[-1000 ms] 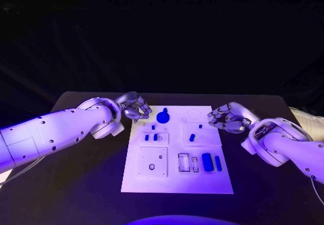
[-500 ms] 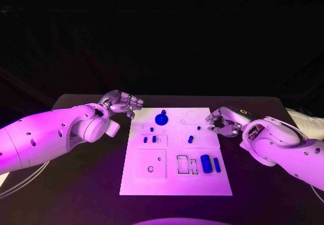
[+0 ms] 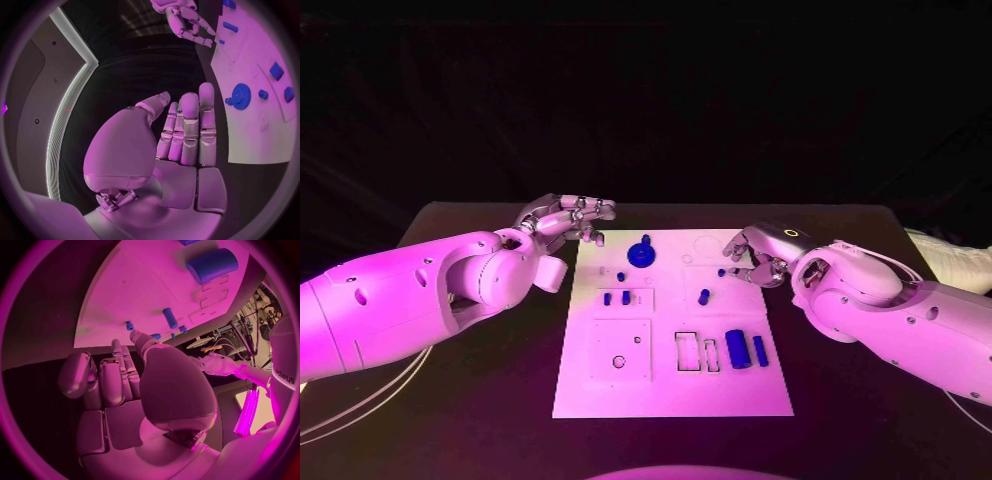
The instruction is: Assemble the parts on the task board
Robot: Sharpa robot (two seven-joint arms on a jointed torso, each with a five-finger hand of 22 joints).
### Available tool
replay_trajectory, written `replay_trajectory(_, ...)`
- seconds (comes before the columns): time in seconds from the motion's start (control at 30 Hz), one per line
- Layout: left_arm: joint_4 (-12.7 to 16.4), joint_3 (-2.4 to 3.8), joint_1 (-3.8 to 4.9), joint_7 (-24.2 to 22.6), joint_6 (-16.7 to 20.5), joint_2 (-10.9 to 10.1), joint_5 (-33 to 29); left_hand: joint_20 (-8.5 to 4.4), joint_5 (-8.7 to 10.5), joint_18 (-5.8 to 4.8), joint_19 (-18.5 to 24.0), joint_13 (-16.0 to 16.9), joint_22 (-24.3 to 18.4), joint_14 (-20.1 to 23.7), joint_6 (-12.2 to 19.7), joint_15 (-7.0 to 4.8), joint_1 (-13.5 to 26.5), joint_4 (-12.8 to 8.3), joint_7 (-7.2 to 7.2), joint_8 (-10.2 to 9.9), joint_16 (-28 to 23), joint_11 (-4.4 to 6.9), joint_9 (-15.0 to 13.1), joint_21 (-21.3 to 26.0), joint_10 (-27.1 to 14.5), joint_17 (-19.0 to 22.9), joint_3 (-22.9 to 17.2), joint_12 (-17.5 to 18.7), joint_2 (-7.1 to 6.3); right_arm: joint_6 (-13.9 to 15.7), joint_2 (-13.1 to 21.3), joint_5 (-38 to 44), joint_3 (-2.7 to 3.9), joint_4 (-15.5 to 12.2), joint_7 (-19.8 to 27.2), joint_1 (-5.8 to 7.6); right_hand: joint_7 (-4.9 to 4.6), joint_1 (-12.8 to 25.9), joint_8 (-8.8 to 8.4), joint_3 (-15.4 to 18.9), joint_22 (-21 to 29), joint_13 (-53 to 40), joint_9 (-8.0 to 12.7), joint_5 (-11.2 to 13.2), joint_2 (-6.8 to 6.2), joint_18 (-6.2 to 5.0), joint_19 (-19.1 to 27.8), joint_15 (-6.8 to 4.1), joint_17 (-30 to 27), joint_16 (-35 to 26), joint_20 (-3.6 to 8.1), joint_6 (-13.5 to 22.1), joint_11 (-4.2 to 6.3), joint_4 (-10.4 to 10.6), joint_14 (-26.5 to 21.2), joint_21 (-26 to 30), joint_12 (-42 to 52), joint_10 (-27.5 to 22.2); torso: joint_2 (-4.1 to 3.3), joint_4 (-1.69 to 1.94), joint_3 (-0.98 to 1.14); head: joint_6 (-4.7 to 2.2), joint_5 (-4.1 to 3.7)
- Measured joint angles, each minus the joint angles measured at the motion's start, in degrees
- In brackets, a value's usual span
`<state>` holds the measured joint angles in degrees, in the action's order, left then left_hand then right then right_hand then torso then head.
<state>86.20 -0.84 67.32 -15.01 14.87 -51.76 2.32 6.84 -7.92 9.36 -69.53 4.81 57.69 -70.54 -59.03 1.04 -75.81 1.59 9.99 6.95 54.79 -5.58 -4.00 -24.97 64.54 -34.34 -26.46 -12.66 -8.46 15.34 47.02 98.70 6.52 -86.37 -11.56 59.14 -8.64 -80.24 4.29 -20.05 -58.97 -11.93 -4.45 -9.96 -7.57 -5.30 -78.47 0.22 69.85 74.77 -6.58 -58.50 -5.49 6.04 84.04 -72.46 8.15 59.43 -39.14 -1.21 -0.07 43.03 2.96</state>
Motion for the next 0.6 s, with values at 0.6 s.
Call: replay_trajectory(0.6,0.8,-0.05,-0.21,-2.6,-1.7,0.2,-7.4,-0.49,0.0,-0.01,-0.5,0.3,-0.8,0.3,-0.5,-0.29,-0.8,-0.3,-0.51,0.7,0.0,0.27,-0.2,0.6,0.7,0.5,0.8,-1.1,0.77,-5.4,-3.7,0.6,-0.35,2.5,-0.4,0.31,0.49,-0.5,0.34,-2.9,0.1,3.0,-0.5,0.2,0.54,0.01,-0.2,-0.01,-0.4,-0.3,0.17,-3.2,0.59,-0.6,0.0,0.0,0.0,3.7,0.04,-0.05,-0.03,0.54,0.3)
